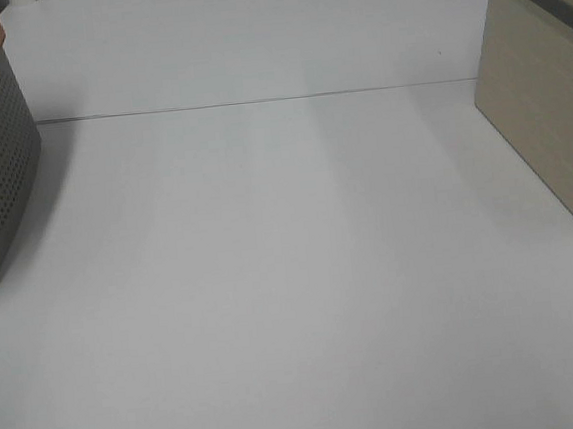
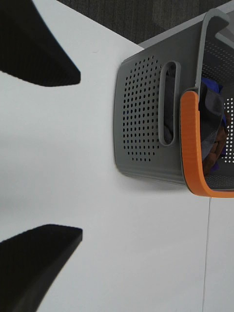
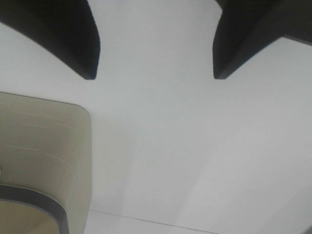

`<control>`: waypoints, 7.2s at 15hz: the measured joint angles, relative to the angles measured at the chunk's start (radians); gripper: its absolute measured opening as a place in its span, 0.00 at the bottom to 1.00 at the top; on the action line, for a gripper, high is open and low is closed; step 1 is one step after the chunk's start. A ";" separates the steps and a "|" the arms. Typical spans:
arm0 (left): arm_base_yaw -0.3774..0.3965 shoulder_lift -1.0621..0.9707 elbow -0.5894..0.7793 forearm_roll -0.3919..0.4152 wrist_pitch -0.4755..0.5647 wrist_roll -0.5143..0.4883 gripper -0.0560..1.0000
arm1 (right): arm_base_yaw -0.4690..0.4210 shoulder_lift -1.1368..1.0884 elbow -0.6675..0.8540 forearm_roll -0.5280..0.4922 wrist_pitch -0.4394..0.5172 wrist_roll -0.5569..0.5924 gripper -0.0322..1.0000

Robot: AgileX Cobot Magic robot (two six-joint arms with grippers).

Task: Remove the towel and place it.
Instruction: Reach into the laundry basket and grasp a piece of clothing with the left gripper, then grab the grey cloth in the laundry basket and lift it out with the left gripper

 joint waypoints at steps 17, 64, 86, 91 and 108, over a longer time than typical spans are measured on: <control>0.000 0.000 0.002 -0.025 0.000 0.031 0.75 | 0.000 0.000 0.000 -0.016 0.000 0.026 0.67; 0.000 0.553 -0.299 -0.025 0.002 0.219 0.75 | 0.000 0.000 0.000 -0.018 0.000 0.027 0.67; 0.000 1.794 -1.165 0.413 0.045 0.311 0.74 | 0.000 0.000 0.000 -0.018 0.000 0.027 0.67; 0.017 1.943 -1.167 0.415 -0.096 0.276 0.73 | 0.000 0.000 0.000 -0.018 0.000 0.027 0.67; 0.098 2.154 -1.167 0.390 -0.272 0.266 0.66 | 0.000 0.000 0.000 -0.038 0.000 0.054 0.67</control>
